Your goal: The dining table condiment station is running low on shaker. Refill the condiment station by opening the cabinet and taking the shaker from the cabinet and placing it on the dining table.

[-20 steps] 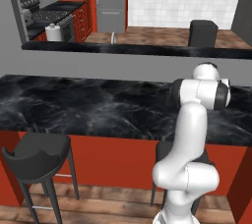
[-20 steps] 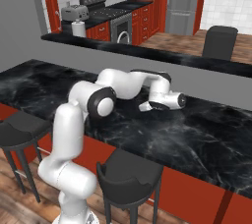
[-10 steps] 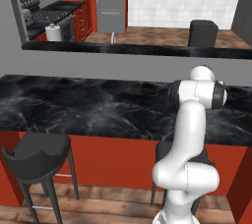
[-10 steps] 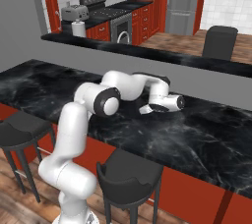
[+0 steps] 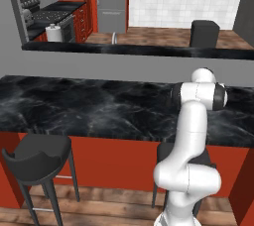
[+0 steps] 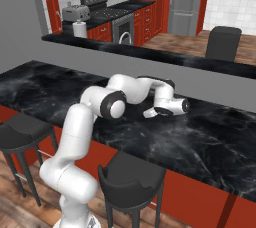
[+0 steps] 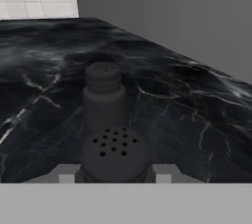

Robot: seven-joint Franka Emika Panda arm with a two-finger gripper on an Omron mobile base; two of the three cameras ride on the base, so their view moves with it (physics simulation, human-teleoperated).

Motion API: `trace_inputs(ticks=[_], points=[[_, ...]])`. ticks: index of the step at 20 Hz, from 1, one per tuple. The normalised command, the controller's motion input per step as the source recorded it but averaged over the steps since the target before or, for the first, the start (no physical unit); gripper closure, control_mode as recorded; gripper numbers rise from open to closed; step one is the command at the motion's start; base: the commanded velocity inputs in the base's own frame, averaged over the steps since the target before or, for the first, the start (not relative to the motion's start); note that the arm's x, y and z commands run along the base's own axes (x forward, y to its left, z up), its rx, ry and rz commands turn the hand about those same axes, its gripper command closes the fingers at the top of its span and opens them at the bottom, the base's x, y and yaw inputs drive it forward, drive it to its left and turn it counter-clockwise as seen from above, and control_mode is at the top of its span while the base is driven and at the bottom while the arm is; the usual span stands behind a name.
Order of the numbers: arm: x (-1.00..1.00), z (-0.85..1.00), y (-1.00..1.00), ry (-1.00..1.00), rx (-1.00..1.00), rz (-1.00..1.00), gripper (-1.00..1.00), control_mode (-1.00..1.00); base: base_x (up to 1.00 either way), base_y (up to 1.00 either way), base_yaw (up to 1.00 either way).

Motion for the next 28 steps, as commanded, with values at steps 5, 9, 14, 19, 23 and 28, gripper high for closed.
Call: trace_inputs(ticks=[5, 9, 14, 19, 23, 28], points=[[0.08, -0.34, 0.00, 0.00, 0.00, 0.04, -1.00, -1.00, 0.00, 0.00, 0.00], [0.00, -0.27, 0.00, 0.00, 0.00, 0.04, -1.00, -1.00, 0.00, 0.00, 0.00], [0.00, -0.15, 0.00, 0.00, -0.01, 0.03, -1.00, -1.00, 0.00, 0.00, 0.00], [0.00, -0.02, 0.00, 0.00, -0.01, 0.01, -1.00, -1.00, 0.00, 0.00, 0.00], [0.00, 0.00, 0.00, -0.07, -0.02, 0.00, -1.00, -1.00, 0.00, 0.00, 0.00], [0.00, 0.04, 0.00, -0.11, 0.00, 0.00, -1.00, -1.00, 0.00, 0.00, 0.00]])
